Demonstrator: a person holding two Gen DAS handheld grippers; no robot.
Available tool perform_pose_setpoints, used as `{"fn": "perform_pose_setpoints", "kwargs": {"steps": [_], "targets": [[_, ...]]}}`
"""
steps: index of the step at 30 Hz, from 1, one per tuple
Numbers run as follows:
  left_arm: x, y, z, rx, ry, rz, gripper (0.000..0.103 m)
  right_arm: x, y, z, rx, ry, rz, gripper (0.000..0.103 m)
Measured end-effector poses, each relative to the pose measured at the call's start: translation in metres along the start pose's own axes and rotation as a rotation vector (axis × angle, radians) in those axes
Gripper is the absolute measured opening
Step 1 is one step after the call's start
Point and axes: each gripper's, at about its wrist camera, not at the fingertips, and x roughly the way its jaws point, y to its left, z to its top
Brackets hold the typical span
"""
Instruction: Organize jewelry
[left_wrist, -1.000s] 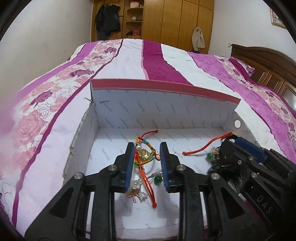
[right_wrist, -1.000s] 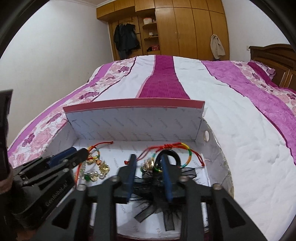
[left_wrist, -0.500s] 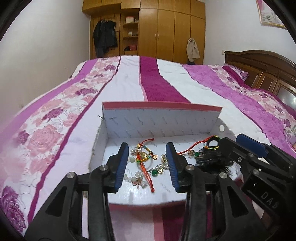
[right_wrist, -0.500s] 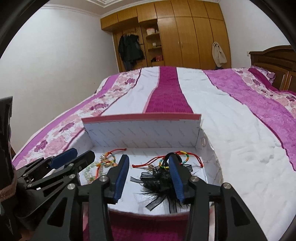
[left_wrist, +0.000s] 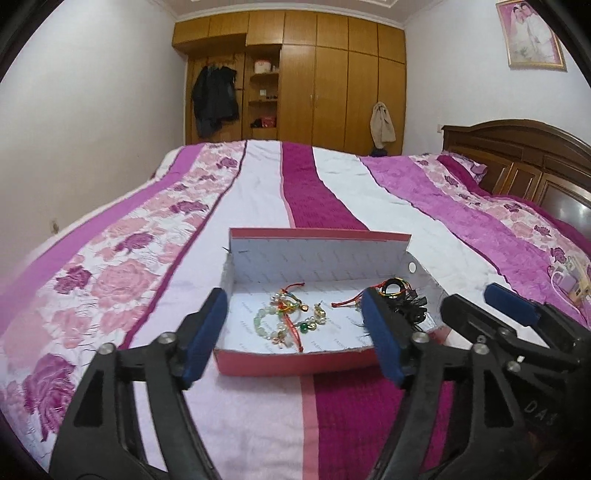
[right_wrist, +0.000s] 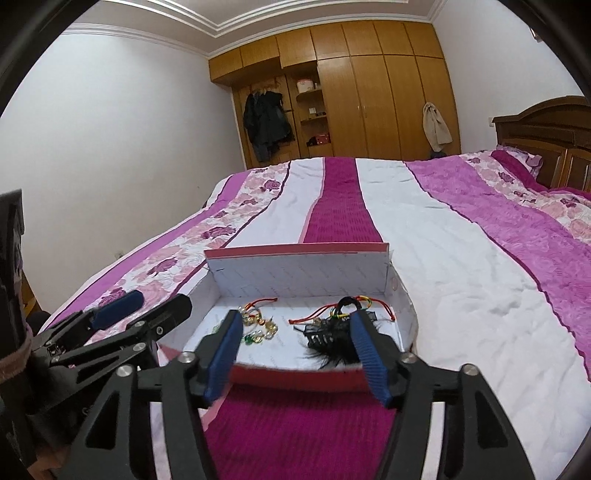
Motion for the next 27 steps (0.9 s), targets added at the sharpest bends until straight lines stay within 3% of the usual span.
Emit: {"fn": "perform_pose_setpoints", "kwargs": {"steps": [6, 11, 14, 27], "targets": [[-0.021, 0.003, -0.003, 0.017, -0.002, 0.008, 0.082, -0.029, 0.001, -0.005, 0.014, -0.018, -0.012, 0.089], [-0.036, 0.005, -0.010, 0.026, -0.007, 0.046, 0.098, -0.049, 0.004, -0.010, 0.006, -0.039, -0.022, 0.097], [-0.042, 0.008, -0.013, 0.020, -0.001, 0.065, 0.098, -0.061, 0.005, -0.014, 0.006, -0.053, -0.025, 0.103], [-0.061, 0.019, -0.030, 0.016, 0.013, 0.097, 0.098, -0.087, -0.006, -0.036, 0.006, -0.038, -0.060, 0.103]]}}
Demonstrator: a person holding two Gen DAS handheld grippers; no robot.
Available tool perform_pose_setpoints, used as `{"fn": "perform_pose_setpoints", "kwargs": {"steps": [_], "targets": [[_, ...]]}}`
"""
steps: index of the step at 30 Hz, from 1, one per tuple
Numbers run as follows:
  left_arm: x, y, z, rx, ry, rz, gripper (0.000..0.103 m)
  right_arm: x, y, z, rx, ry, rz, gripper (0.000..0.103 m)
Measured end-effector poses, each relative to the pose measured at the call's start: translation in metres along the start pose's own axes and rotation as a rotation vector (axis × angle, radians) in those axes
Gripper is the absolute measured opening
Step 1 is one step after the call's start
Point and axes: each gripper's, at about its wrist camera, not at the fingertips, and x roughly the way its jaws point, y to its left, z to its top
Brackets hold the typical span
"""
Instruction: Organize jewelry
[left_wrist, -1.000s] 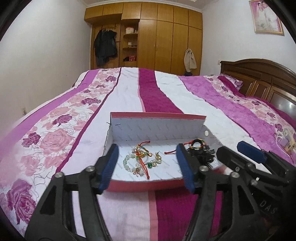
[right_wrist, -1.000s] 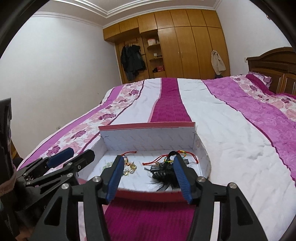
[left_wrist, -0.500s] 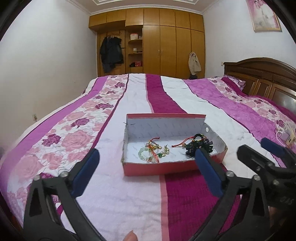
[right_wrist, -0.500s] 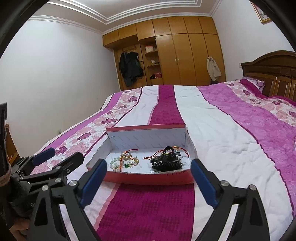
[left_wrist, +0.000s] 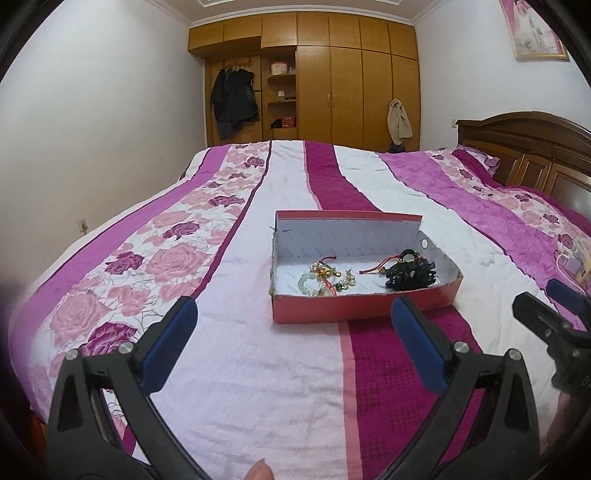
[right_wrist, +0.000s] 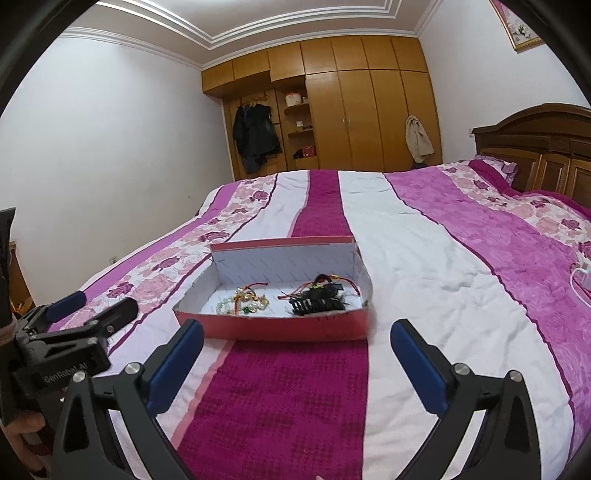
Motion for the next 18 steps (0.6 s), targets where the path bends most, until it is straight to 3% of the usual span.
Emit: {"fn": "perform_pose_setpoints", "kwargs": {"steps": [18], "targets": [[0.003, 0.005, -0.002, -0.013, 0.009, 0.007, 0.098, -0.001, -0.012, -0.005, 0.013, 0.006, -0.026, 0.103]]}}
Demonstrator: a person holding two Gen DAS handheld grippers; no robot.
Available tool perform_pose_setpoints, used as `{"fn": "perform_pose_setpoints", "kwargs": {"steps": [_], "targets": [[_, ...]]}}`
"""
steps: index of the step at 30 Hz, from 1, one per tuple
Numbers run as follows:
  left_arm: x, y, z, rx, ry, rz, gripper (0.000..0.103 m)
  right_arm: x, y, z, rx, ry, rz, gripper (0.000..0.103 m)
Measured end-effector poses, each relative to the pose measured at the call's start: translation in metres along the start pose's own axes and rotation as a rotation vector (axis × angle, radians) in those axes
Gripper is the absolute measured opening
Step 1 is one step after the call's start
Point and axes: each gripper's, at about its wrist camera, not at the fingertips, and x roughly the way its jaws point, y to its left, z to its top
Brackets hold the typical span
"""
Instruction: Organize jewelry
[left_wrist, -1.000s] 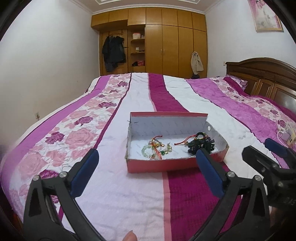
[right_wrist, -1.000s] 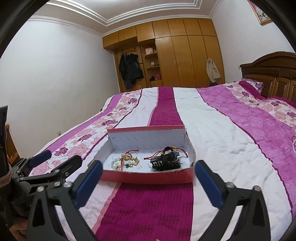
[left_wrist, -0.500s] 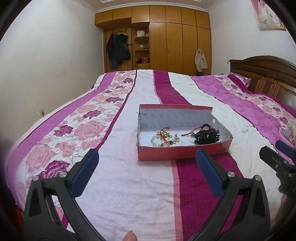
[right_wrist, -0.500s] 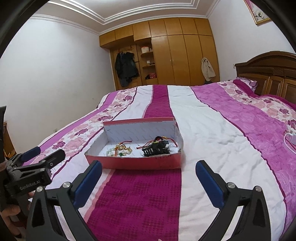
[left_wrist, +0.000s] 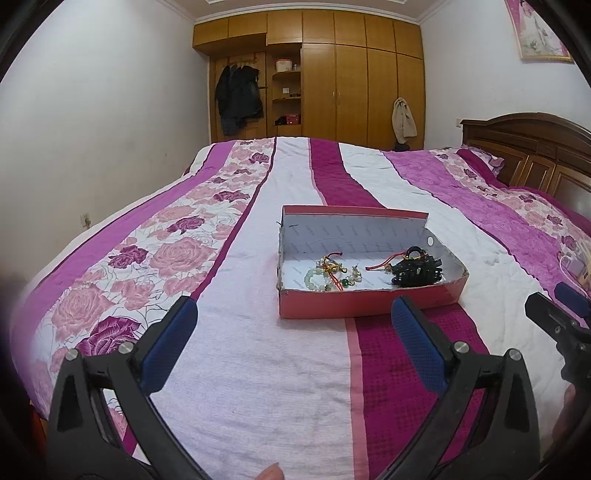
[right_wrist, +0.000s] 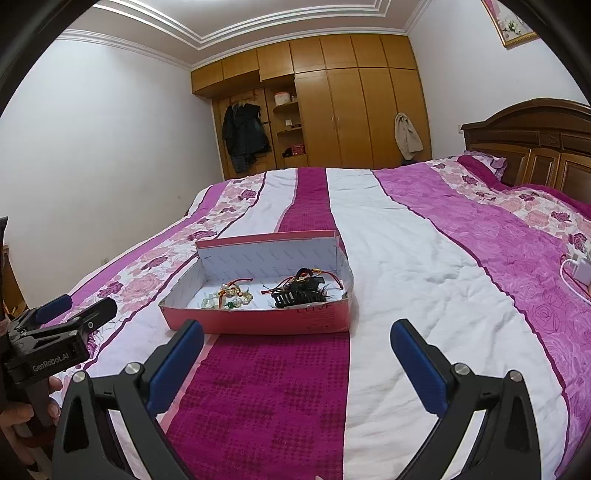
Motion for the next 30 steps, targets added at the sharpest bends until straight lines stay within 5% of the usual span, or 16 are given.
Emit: {"fn": "perform_pose_setpoints", "kwargs": {"steps": [30], "targets": [[0.0016, 0.0023, 0.0011, -0.021, 0.006, -0.012, 0.098, 0.0004, -0.0009, 0.0000, 0.003, 0.003, 0.001, 0.103]]}}
